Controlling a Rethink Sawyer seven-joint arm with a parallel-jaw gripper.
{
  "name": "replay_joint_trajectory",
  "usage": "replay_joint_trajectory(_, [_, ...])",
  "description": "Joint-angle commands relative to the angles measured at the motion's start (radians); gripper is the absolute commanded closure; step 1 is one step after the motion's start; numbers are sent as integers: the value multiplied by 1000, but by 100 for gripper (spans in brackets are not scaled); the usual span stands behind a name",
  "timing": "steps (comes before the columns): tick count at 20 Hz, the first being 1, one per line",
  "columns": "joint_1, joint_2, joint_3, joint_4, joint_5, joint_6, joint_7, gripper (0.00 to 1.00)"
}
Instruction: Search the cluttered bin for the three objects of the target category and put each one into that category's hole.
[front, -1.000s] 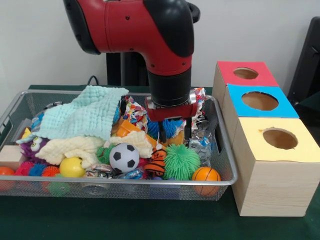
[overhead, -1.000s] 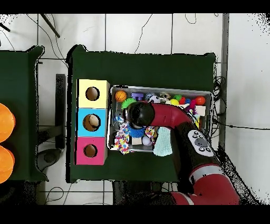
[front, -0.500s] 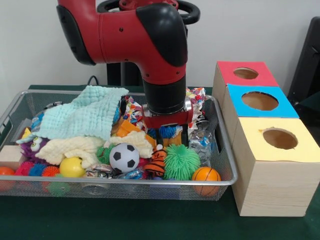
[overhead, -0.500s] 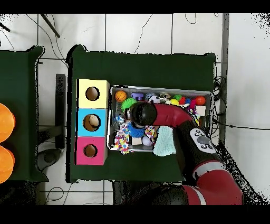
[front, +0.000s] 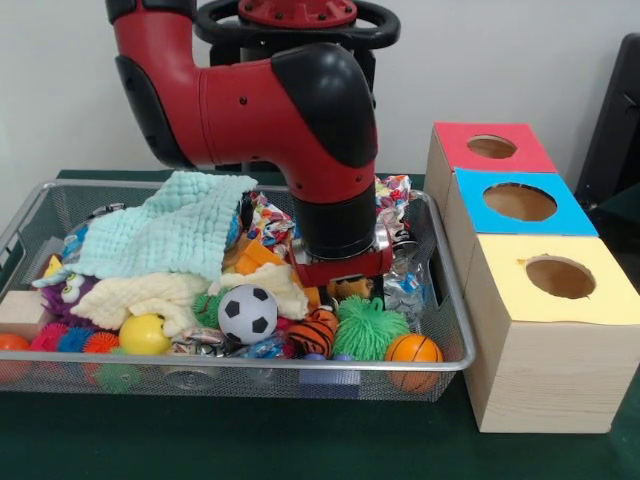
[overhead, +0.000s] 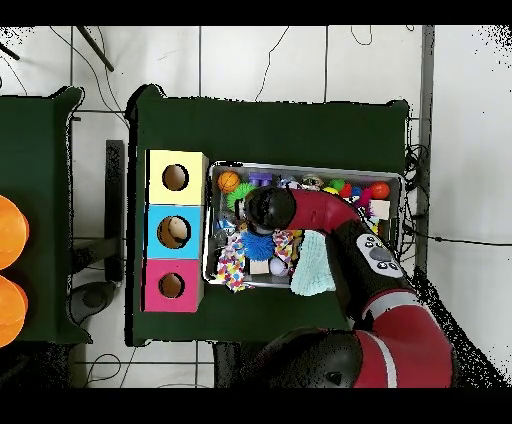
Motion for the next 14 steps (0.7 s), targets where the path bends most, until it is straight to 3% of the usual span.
replay_joint_trajectory(1, [-50, 54, 102, -123, -69, 75, -200, 0])
replay_joint_trajectory(14, [-44, -165, 100, 11, -59, 181, -117, 0])
